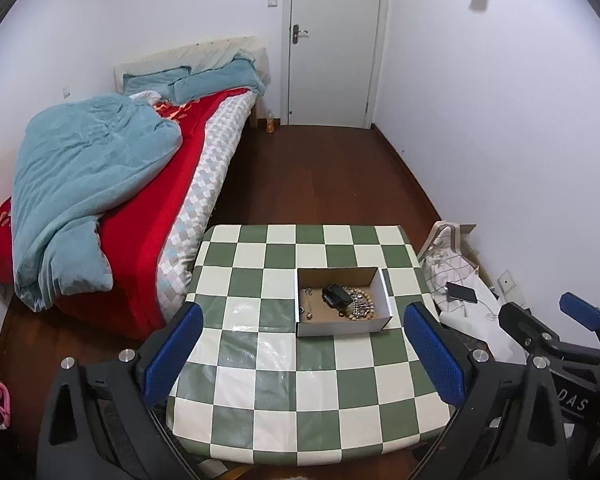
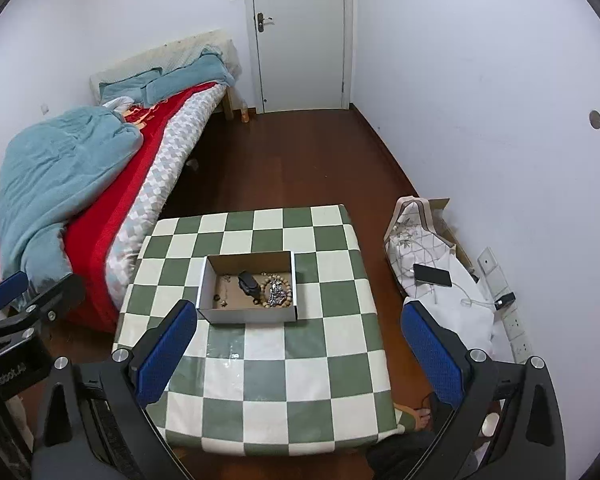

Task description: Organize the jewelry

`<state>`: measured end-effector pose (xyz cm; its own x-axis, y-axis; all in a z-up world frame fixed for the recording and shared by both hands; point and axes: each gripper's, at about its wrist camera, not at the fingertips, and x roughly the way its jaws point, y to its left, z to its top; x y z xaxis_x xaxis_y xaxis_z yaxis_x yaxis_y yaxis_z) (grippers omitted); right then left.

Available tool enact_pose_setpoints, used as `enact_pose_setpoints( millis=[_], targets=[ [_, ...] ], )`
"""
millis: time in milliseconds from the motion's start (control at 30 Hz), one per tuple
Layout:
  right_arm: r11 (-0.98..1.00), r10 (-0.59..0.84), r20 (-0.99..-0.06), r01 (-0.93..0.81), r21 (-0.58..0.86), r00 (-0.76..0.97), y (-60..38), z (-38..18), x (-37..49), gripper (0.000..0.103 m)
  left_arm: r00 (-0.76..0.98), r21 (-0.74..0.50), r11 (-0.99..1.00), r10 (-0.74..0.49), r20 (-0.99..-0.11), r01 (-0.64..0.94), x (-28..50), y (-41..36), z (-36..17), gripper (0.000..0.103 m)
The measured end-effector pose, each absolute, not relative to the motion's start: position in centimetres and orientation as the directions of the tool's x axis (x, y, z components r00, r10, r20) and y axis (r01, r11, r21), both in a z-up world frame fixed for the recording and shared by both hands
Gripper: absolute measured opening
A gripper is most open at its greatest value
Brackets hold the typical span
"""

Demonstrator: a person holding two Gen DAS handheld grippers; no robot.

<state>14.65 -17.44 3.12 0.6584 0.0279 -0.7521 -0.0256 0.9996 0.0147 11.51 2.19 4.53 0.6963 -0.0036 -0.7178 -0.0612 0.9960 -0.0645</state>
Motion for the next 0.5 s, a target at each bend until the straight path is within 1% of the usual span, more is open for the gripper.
enact_pose_setpoints(
  millis=[300,500],
  targets=[
    [1.0,0.016,-0.74,-0.017,0.006,0.672,-17.8,6.2,13.4,0.103,0.717,-0.044,0.996,0.027,-0.697,-0.08,10.7,2.3,6.5,0.102],
    [1.0,-0.002,-0.742,-0.021,-0.021,0.67,-17.4,6.7,14.3,0.103,0.69,-0.028,0.992,0.065,-0.721,-0.122,12.3,2.7,5.7,0.102]
  ],
)
